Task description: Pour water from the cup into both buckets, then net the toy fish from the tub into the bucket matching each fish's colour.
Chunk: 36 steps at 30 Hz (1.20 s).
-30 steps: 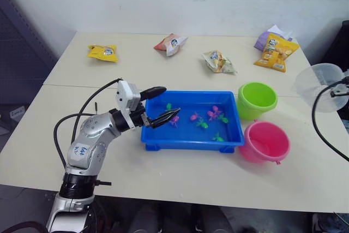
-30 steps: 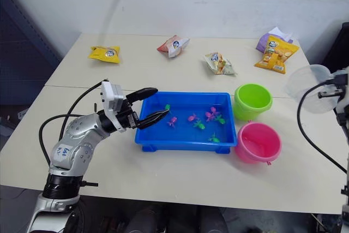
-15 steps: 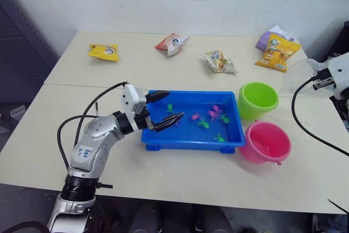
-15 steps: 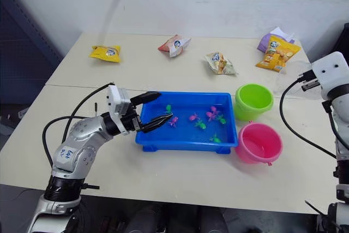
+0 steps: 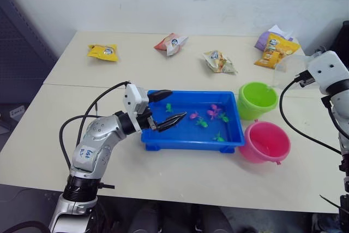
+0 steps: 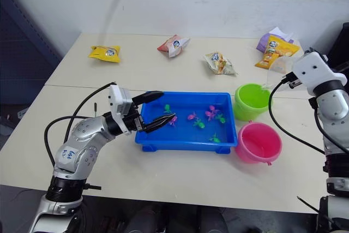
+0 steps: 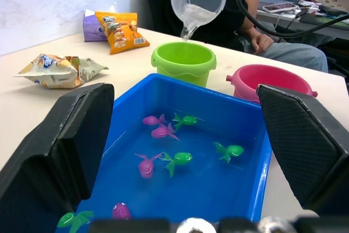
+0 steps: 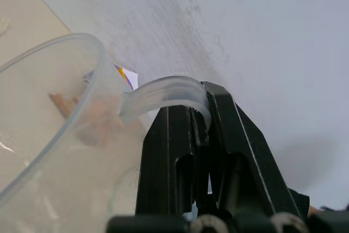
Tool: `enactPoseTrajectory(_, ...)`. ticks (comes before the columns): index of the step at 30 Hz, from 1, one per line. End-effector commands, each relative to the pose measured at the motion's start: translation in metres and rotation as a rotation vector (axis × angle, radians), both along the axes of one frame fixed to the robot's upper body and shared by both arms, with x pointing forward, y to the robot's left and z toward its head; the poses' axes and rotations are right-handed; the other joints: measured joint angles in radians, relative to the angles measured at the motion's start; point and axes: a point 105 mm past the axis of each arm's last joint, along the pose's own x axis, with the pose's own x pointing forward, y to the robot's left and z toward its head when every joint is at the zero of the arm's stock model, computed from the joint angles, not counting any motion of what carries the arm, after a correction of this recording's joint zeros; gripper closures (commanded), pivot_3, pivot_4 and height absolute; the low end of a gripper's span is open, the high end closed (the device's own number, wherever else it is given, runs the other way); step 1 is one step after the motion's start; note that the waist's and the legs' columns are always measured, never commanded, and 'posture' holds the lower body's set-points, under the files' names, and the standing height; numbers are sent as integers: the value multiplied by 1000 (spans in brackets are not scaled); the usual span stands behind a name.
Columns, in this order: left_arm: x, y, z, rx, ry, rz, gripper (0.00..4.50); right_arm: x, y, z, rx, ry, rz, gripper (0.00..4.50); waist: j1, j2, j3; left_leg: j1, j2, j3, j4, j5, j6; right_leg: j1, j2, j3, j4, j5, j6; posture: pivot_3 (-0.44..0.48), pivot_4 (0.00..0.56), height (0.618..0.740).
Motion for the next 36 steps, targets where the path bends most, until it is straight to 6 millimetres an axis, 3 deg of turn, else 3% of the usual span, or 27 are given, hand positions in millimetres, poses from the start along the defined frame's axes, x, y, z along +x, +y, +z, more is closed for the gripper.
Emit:
enactPoseTrajectory(1, -4, -4, 11, -5, -51, -19, 0, -4, 4, 21, -70, -85, 8, 4472, 0, 0, 0, 0, 0, 0, 0, 0, 0, 0, 0, 0, 0, 0, 0, 0, 150, 740)
enactPoseTrajectory(12, -6, -5, 11, -2, -56, -18, 0, -2, 16, 19, -206, -121, 45, 4472, -1, 0, 0, 0, 0, 0, 0, 0, 0, 0, 0, 0, 0, 0, 0, 0, 150, 740)
enactPoseTrajectory(18, -6, -4, 11, -4, -61, -12, 0, -7, 32, 17, -363, -169, 104, 4472, -1, 0, 0, 0, 0, 0, 0, 0, 0, 0, 0, 0, 0, 0, 0, 0, 150, 740)
enactPoseTrajectory(22, -7, -3, 12, -14, -63, -18, 0, -5, 24, 9, -341, -152, 76, 4472, -1, 0, 0, 0, 0, 0, 0, 0, -1, 0, 0, 0, 0, 0, 0, 0, 150, 740)
enactPoseTrajectory(36, -12, 3, 11, -21, -70, -25, 0, -17, 26, 1, -344, -230, 73, 4472, -1, 0, 0, 0, 0, 0, 1, 0, -1, 0, 0, 0, 0, 0, 0, 0, 150, 740)
